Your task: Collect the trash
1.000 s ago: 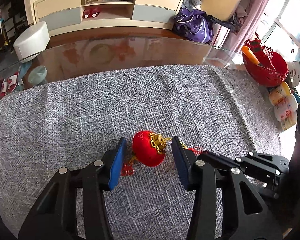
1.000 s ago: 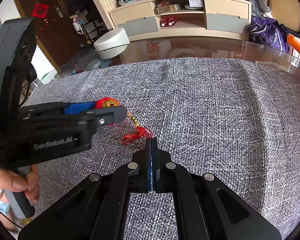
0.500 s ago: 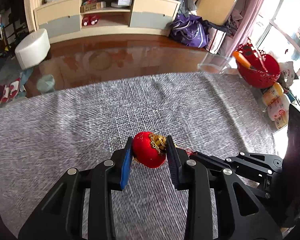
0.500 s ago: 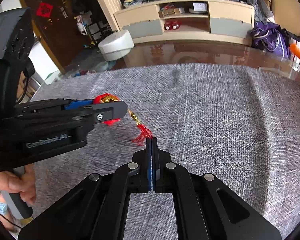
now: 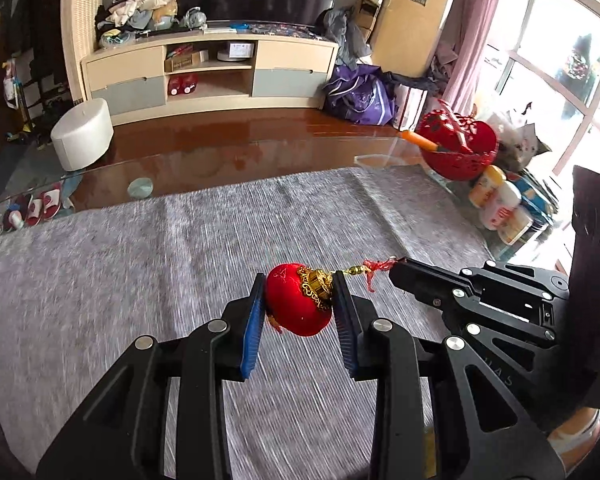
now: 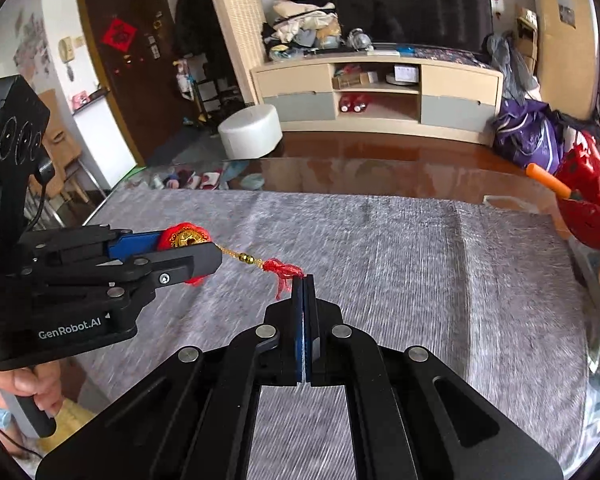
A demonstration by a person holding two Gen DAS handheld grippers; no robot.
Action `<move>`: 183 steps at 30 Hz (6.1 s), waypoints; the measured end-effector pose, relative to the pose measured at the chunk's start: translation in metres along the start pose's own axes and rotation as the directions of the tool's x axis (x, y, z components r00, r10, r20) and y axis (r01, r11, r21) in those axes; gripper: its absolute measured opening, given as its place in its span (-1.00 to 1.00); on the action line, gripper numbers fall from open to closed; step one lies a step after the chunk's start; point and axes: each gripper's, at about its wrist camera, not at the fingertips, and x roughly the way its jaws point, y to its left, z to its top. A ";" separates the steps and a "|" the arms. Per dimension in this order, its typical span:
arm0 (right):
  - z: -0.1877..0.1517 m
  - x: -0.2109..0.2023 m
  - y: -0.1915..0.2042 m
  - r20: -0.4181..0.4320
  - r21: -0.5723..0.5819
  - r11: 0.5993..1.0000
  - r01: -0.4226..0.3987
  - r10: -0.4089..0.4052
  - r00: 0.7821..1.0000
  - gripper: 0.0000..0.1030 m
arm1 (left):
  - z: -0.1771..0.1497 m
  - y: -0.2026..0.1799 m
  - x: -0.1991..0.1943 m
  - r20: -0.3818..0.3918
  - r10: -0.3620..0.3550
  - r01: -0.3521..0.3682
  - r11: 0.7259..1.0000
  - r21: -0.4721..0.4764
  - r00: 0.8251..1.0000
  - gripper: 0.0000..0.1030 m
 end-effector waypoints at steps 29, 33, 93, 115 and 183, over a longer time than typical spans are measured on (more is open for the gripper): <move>-0.232 -0.028 0.082 -0.329 0.039 0.997 -0.073 0.082 0.941 -0.96 | -0.257 -0.030 -0.042 -0.209 -0.052 0.027 0.993 -0.118 0.977 -0.40; -0.247 -0.016 0.077 -0.370 0.067 0.996 -0.054 0.075 0.926 -0.96 | -0.278 -0.026 -0.020 -0.278 -0.030 -0.011 0.989 -0.147 0.960 -0.40; -0.129 -0.249 0.028 0.384 0.211 0.925 0.318 -0.377 0.843 0.94 | -0.178 -0.046 -0.237 0.443 0.383 -0.378 0.920 -0.102 0.811 0.85; -0.121 -0.248 0.043 0.391 0.182 0.922 0.343 -0.388 0.835 0.94 | -0.174 -0.043 -0.243 0.464 0.409 -0.401 0.908 -0.120 0.786 0.84; -0.102 -0.227 0.038 0.324 0.181 0.933 0.311 -0.356 0.877 0.94 | -0.159 -0.020 -0.231 0.428 0.428 -0.393 0.903 -0.171 0.796 0.85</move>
